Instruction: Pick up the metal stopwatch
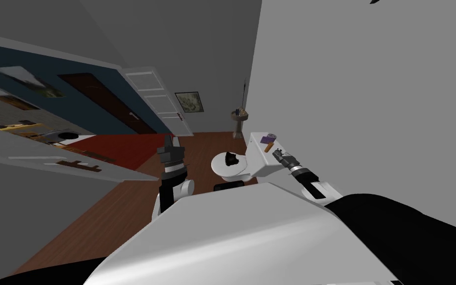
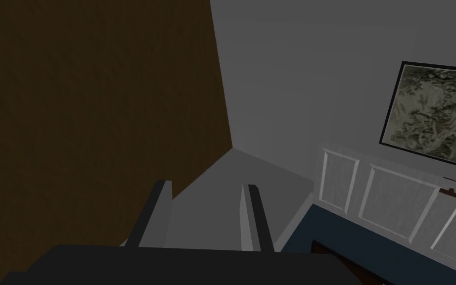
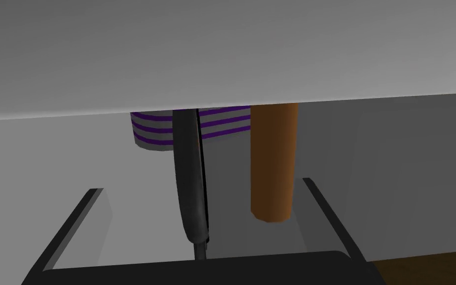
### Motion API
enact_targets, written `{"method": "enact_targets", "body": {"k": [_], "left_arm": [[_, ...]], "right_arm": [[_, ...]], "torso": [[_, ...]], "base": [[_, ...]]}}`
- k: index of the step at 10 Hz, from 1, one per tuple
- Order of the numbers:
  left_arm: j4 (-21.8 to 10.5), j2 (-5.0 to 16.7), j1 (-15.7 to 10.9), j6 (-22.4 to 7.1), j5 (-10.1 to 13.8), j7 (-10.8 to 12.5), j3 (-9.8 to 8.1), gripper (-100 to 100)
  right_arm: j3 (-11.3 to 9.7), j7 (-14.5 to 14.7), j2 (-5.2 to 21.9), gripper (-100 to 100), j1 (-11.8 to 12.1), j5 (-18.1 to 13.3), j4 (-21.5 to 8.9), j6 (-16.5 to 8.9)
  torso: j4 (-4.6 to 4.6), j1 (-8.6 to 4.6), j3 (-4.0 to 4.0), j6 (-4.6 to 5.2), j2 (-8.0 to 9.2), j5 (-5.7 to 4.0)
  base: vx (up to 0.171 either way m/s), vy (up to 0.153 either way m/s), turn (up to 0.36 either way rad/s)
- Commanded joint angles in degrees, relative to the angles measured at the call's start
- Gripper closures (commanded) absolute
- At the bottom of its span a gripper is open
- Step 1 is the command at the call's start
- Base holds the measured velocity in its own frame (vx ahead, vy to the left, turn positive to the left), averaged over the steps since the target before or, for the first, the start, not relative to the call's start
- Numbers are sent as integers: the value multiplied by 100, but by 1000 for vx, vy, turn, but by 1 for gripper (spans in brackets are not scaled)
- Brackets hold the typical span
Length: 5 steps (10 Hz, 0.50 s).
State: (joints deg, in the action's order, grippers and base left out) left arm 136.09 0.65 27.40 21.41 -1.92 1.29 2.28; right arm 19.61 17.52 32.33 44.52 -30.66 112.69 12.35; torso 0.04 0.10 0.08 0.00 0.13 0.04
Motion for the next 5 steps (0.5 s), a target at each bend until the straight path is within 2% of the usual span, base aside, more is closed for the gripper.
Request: {"method": "enact_targets", "body": {"k": [1,2,3,5], "left_arm": [[0,0,0,0,0,0,0,0],[0,0,-1,0,0,0,1,0],[0,0,-1,0,0,0,0,0],[0,0,-1,0,0,0,1,0]], "right_arm": [[286,-52,-99,-100,100,42,-286,286],[476,-52,-99,-100,100,42,-509,458],[599,-52,-99,-100,100,42,-747,509],[977,-98,-185,-100,163,75,-1050,896]], "torso": [[0,0,0,0,0,0],[1,3,3,-6,7,0],[1,3,3,-4,5,1],[0,9,1,-4,2,1]], "base": [[-53,50,289],[-48,53,303],[-11,25,90],[-33,66,258]]}}
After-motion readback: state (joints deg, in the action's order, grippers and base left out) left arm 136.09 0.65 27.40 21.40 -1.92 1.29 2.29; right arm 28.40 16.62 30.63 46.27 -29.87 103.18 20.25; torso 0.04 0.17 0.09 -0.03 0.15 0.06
